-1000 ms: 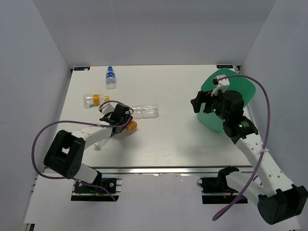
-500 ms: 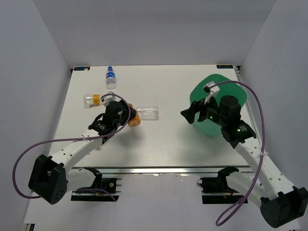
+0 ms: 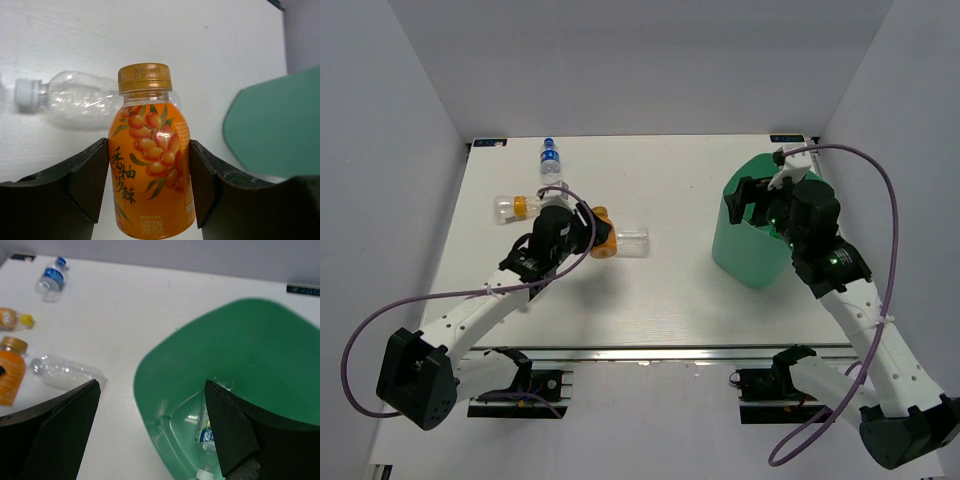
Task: Put the plastic bottles in the bin
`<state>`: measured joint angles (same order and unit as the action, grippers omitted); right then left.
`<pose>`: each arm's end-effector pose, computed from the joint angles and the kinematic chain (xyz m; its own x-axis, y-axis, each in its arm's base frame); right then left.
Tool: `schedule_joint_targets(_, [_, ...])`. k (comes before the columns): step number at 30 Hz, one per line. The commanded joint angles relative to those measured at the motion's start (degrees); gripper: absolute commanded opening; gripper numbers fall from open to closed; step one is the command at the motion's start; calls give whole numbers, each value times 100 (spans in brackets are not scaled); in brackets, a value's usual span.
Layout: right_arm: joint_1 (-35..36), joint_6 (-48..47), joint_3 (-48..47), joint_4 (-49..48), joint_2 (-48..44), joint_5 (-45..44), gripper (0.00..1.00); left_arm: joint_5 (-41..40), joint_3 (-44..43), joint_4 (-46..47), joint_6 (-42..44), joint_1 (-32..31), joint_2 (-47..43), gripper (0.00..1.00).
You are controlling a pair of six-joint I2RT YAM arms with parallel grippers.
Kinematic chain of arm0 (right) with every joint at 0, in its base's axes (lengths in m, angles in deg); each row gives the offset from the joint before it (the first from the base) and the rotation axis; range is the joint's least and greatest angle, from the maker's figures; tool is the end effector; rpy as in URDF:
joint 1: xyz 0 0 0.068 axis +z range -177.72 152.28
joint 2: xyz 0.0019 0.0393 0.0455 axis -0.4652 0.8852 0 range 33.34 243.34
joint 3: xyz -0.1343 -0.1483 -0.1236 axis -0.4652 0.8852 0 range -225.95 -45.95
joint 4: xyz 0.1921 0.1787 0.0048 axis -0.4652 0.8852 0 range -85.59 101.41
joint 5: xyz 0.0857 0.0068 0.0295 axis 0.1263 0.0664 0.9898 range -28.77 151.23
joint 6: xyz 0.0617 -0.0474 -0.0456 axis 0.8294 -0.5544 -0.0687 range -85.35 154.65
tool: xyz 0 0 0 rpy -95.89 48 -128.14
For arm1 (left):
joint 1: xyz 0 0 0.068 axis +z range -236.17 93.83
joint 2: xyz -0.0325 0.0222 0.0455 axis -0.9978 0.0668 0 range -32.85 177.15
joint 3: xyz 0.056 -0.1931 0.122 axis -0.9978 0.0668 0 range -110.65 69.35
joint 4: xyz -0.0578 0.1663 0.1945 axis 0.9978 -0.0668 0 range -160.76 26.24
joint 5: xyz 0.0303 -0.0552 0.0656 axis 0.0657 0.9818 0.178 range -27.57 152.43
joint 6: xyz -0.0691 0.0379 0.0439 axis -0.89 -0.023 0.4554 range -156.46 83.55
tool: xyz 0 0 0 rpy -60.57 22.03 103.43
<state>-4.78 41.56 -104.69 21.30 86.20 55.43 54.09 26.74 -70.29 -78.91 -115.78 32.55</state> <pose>0.2556 0.0994 0.3481 -0.2103 0.0410 -0.9768 -0.2731 0.9569 0.0990 0.2757 -0.1432 0.2027 -0.5699 -0.4443 -0.6912 -0.0078 0.8441 -0.5361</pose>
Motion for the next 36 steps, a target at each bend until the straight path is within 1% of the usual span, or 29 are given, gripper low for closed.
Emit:
schedule_joint_targets(1, [9,-164,-647,-158,-162,-116,89,1075,-257,590,632,-36,-414,16])
schedule_joint_targets(2, [9,-182,-787,-177,-197,86,89,1332,-248,887,738,-37,-467,16])
schedule_joint_targets(4, [9,-165,-902,-185,-162,1095,89,1955,-248,1239,1037,-54,-555,14])
schedule_joint_targets(5, [18,-147,-963,-194,-92,1447,89,2568,-274,1346,1142,-72,-573,12])
schedule_joint_targets(6, [18,10,-973,-212,-31,2120,89,2835,-283,1451,1352,-176,-608,10])
schedule_joint_targets(8, [61,160,-946,-334,188,2713,89,3484,-300,1733,1634,-308,-678,10])
schedule_joint_targets(9, [114,283,-929,-370,259,3003,89,3662,-301,1803,1879,-457,-783,10])
schedule_joint_targets(11, [298,397,-902,-527,461,3085,89,3901,-301,1909,2309,-677,-880,10])
schedule_joint_targets(14, [474,704,-780,-852,594,3339,89,3971,-274,1997,2689,-897,-1003,10])
schedule_joint_targets(16, [632,915,-648,-1204,620,3428,89,4111,-292,2172,2725,-933,-934,7])
schedule_joint_targets(18, [729,1092,-490,-1432,620,3410,89,4139,-362,2243,2699,-986,-846,0])
schedule_joint_targets(21, [870,1470,-192,-1827,611,3507,89,4051,-458,2296,2664,-1030,-652,0])
schedule_joint_targets(26, [1028,1847,108,-2057,550,3656,89,3814,-546,2366,2576,-1074,-433,0])
schedule_joint_targets(29, [1046,1953,249,-2128,541,3630,88,3883,-494,2541,2515,-1100,-441,0])
schedule_joint_targets(30, [1055,1962,275,-2154,550,3621,88,3936,-442,2812,2462,-1100,-476,0])
schedule_joint_targets(33, [1055,2094,389,-2295,611,3665,85,4121,-213,3165,2330,-1109,-607,0])
schedule_joint_targets(36, [1055,2191,442,-2531,620,3779,70,4121,-177,3149,2330,-1109,-696,0])
